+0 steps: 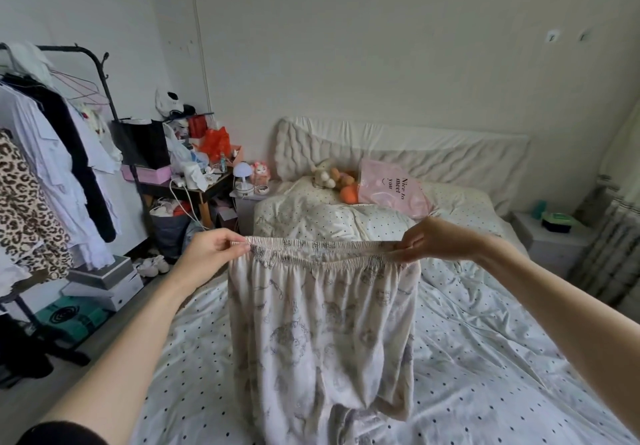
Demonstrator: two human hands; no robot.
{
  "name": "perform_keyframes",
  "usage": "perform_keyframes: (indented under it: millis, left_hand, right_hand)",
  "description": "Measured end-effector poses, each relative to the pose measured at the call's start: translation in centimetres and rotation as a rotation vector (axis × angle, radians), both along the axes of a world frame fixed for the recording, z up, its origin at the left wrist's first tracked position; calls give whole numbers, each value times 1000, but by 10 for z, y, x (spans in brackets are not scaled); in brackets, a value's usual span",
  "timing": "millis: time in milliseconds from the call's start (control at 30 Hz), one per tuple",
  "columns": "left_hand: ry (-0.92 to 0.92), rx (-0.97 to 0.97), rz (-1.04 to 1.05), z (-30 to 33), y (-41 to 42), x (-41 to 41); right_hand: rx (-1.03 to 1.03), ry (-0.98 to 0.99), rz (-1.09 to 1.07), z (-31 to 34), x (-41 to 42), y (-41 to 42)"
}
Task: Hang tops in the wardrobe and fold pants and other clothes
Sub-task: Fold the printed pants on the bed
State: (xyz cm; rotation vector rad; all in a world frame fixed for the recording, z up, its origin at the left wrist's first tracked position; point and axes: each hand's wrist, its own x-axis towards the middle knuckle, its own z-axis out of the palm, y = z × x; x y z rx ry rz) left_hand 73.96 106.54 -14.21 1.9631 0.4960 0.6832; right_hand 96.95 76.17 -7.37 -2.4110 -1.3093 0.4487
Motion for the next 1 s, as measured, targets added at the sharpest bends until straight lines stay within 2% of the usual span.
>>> perform_keyframes:
  millis: [67,167,233,333,400,500,567,633,733,800,900,1000]
  left_hand:
    - [-30,-30,1,3,0,0]
    - [-74,-60,6,13,2,4]
    - [-103,-59,13,23,2,8]
    - [-111,4,77,35,1,17]
    - [-20,101,137,39,0,22]
    - [251,198,162,42,-7,29]
    - [433,125,102,37,-18,31]
    - [533,-76,17,31,-33,29]
    - [468,-427,-36,24,-49,28]
    - [374,-556,-47,27,-59,31]
    - [275,-581,-74,34,-75,36]
    - [180,-565,-134,38,-89,40]
  right_hand:
    - [169,157,-40,1,2,-1]
    - [484,568,-135,5,6,2]
    - [629,641,-192,12,5,5]
    - [777,618,-249,19,4,10]
    - [778,524,-302,18,5,13]
    - [539,331,-437,9,6,20]
    - [359,390,-519,-4,-2,23]
    - [281,489,-588,-18,-13,29]
    - [277,655,-611,-33,-32,42]
    - [332,764,-584,-33,-44,50]
    - [476,877,-470,-28,-58,60]
    - [504,848,-313,-23,-73,69]
